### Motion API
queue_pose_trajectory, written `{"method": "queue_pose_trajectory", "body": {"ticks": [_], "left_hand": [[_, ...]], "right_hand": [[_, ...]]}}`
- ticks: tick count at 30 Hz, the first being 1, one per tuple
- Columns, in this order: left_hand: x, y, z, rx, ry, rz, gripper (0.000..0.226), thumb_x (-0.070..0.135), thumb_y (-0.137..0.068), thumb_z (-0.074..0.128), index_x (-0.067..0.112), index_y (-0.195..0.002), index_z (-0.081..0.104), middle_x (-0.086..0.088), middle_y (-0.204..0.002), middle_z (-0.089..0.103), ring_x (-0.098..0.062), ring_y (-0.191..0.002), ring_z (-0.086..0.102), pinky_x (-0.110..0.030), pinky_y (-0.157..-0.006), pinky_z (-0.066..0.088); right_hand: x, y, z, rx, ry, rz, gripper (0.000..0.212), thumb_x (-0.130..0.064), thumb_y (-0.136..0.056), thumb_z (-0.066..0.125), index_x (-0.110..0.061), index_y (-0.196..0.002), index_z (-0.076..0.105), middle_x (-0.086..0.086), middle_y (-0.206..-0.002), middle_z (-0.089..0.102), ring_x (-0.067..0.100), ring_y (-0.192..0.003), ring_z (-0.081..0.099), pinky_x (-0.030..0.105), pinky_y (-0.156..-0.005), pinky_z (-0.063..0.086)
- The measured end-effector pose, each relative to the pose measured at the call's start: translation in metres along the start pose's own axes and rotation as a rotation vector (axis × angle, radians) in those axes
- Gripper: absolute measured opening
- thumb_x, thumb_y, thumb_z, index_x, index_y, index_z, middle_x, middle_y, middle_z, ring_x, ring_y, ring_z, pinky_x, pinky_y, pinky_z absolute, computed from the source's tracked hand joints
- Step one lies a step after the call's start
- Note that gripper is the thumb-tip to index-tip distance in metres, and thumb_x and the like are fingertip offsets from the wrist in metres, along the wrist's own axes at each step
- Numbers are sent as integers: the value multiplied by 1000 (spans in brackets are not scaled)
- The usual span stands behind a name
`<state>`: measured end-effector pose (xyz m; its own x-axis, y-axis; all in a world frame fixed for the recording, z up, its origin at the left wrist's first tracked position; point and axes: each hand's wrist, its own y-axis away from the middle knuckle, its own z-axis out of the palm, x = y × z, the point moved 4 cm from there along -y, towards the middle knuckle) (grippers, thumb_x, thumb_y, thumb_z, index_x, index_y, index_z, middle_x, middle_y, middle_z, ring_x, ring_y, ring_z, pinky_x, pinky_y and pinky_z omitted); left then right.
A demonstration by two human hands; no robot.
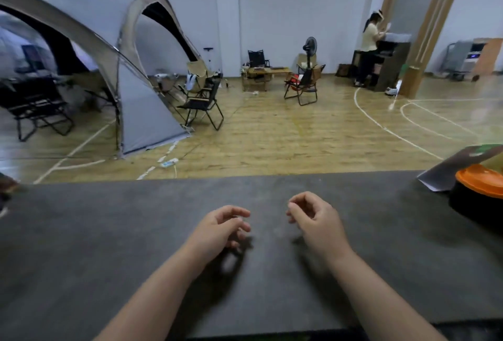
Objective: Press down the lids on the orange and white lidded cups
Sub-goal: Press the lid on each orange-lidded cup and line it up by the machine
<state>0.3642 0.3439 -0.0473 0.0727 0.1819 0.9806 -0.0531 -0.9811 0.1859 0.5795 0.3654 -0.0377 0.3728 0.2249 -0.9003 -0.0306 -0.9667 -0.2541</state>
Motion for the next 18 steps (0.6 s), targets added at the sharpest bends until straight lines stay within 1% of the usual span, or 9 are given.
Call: {"method": "queue_pose_trajectory", "body": {"ticks": [1,3,7,11,13,15,16,17,18], "left_hand": [[-2,10,-27,27,-1,3,22,-3,-100,46,5,-104,66,-5,-78,66,-11,-60,59,-22,-53,48],[-7,30,-81,89,-6,14,21,-3,-100,45,3,-106,64,-7,-81,65,-14,-64,58,-22,-54,48],[-21,68,-187,238,-31,57,23,-8,-99,43,-1,-107,63,-9,-87,63,-15,-66,55,-18,-54,44],[-50,111,-284,457,-41,121,26,-11,-95,47,7,-93,66,-5,-84,65,-10,-63,56,-17,-55,47],[-68,136,-327,615,-52,155,28,-12,-92,50,12,-88,64,-5,-80,63,-10,-61,57,-22,-56,48],[-83,159,-365,777,-25,163,31,-13,-90,51,17,-90,58,-5,-85,61,-8,-62,60,-30,-63,52],[-89,167,-383,845,1,160,32,-13,-90,51,19,-94,55,-5,-91,60,-8,-69,64,-36,-71,54],[-92,173,-398,894,16,150,33,-12,-90,51,19,-100,53,-5,-100,59,-12,-81,66,-42,-81,55],[-94,176,-412,922,19,136,36,-12,-90,51,18,-110,51,-4,-112,58,-15,-96,65,-45,-91,53]], "right_hand": [[-12,2,28,-33,-8,-5,18,-12,-93,66,-23,-79,66,-1,-71,71,13,-66,67,22,-62,53],[-36,9,83,-96,-23,-8,17,-9,-93,65,-21,-80,66,0,-71,70,10,-65,67,20,-62,50],[-78,30,189,-208,-58,15,15,-4,-91,64,-16,-82,66,5,-73,71,14,-65,67,24,-64,51],[-115,54,281,-303,-84,15,14,-4,-91,63,-16,-83,67,5,-77,73,19,-71,70,29,-68,55],[-132,66,322,-335,-77,4,14,-5,-91,64,-16,-84,67,6,-79,73,23,-76,70,33,-73,56],[-147,78,361,-374,-76,-10,13,-5,-90,65,-17,-85,67,7,-82,73,25,-81,70,33,-77,55],[-155,83,379,-395,-76,-18,14,-5,-91,65,-19,-87,66,6,-84,72,22,-82,69,29,-78,54],[-162,87,398,-415,-72,-27,16,-5,-91,65,-20,-90,66,4,-88,72,19,-83,68,23,-76,52],[-170,90,416,-435,-73,-39,19,-3,-91,64,-21,-96,65,2,-92,72,16,-85,67,17,-76,51]]}}
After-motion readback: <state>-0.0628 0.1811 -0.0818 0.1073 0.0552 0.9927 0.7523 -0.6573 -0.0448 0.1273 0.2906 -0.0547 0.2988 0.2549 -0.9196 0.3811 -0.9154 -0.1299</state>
